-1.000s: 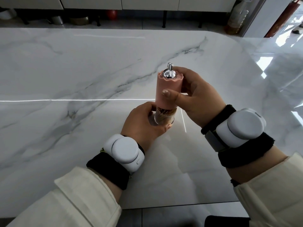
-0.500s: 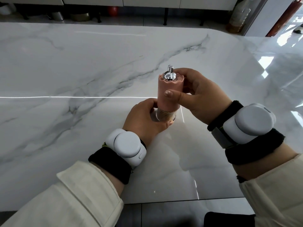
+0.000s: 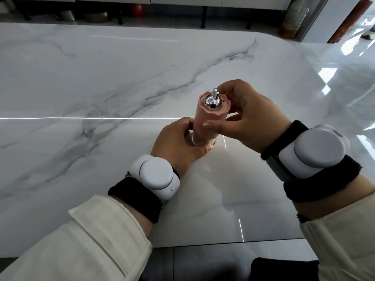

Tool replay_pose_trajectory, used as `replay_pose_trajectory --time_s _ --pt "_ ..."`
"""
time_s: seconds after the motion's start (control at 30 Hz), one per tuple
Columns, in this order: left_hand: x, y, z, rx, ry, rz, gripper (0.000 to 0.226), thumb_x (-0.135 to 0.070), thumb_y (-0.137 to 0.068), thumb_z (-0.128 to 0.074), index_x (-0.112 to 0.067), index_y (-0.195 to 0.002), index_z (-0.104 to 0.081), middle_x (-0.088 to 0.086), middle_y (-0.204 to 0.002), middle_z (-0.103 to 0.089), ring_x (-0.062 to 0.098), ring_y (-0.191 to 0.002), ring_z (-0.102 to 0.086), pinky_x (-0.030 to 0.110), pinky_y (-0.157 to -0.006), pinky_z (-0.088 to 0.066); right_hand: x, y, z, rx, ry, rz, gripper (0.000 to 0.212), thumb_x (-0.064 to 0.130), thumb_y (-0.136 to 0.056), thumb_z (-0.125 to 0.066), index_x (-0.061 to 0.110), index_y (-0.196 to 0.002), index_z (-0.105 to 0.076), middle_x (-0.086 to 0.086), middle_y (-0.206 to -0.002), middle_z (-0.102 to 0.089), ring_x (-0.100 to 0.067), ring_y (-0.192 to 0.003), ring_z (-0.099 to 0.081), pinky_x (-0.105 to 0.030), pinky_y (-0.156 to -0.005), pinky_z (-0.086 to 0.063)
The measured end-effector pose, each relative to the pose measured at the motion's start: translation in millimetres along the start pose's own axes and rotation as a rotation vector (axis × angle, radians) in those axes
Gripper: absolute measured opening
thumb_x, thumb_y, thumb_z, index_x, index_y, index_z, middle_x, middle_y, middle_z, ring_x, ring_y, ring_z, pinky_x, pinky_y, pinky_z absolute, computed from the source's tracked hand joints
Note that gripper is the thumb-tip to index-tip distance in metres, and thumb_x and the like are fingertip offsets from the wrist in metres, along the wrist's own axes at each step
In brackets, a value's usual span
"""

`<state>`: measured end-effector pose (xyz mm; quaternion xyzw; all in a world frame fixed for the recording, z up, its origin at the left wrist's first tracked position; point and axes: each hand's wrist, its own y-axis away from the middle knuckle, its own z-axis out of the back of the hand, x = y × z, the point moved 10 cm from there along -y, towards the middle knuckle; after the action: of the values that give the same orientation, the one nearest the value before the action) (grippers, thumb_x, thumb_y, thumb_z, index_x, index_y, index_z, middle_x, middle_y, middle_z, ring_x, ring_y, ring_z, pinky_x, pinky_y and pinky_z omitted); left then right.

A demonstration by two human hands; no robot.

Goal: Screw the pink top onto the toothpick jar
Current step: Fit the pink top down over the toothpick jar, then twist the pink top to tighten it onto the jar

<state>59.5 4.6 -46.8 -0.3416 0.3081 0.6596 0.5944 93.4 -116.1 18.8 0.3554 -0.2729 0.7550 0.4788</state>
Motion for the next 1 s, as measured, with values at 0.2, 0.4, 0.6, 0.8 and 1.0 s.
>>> replay_pose_trajectory --time_s 0.2,0.4,0.6,0.8,1.0 --pt "0.6 -0.5 -0.4 -0.005 0.023 0.003 0.034 -0.036 -0.066 -0.078 -0.029 -0.095 -0.064 -0.015 -0.084 -0.064 0.003 -0.076 -0.059 0.008 -0.066 -0.041 -0.2 0.8 -3.2 0.012 0.05 -0.009 0.057 0.03 -0.064 -0.081 0.036 -0.108 -0.046 0.007 -0.101 -0.068 -0.006 -0.093 -0.066 -0.032 -0.086 -0.054" --pt "3.0 0.0 -2.2 -0.01 0.027 0.012 0.037 -0.037 -0.065 -0.078 -0.026 -0.099 -0.066 -0.008 -0.092 -0.07 0.013 -0.083 -0.063 0.022 -0.075 -0.048 2.5 1.4 -3.9 0.017 0.111 -0.005 0.059 0.033 -0.065 -0.079 0.036 -0.115 -0.049 0.01 -0.102 -0.066 -0.008 -0.093 -0.065 -0.029 -0.087 -0.053" --pt "2.7 0.5 -2.7 -0.001 0.043 0.017 0.036 -0.035 -0.065 -0.078 -0.026 -0.097 -0.066 -0.007 -0.093 -0.071 0.013 -0.085 -0.066 0.029 -0.079 -0.052 4.4 1.4 -6.5 0.007 0.166 0.009 0.056 0.036 -0.063 -0.081 0.038 -0.113 -0.053 0.007 -0.108 -0.065 -0.012 -0.093 -0.063 -0.029 -0.086 -0.051" --pt "4.6 -0.6 -5.0 0.009 0.07 0.012 0.042 -0.04 -0.057 -0.073 -0.026 -0.095 -0.065 -0.005 -0.093 -0.073 0.017 -0.086 -0.068 0.039 -0.083 -0.053 2.8 -1.0 -10.5 -0.006 0.209 0.007 0.055 0.04 -0.062 -0.081 0.029 -0.107 -0.052 0.003 -0.1 -0.06 -0.016 -0.089 -0.059 -0.028 -0.08 -0.049" --pt "4.0 0.5 -4.9 0.02 0.059 -0.008 0.045 -0.03 -0.061 -0.079 -0.026 -0.102 -0.062 -0.008 -0.095 -0.072 0.012 -0.087 -0.066 0.029 -0.081 -0.052 -0.7 -2.1 -15.0 -0.003 0.253 0.008 0.057 0.04 -0.06 -0.081 0.024 -0.106 -0.05 0.005 -0.099 -0.053 -0.016 -0.085 -0.053 -0.02 -0.069 -0.041"
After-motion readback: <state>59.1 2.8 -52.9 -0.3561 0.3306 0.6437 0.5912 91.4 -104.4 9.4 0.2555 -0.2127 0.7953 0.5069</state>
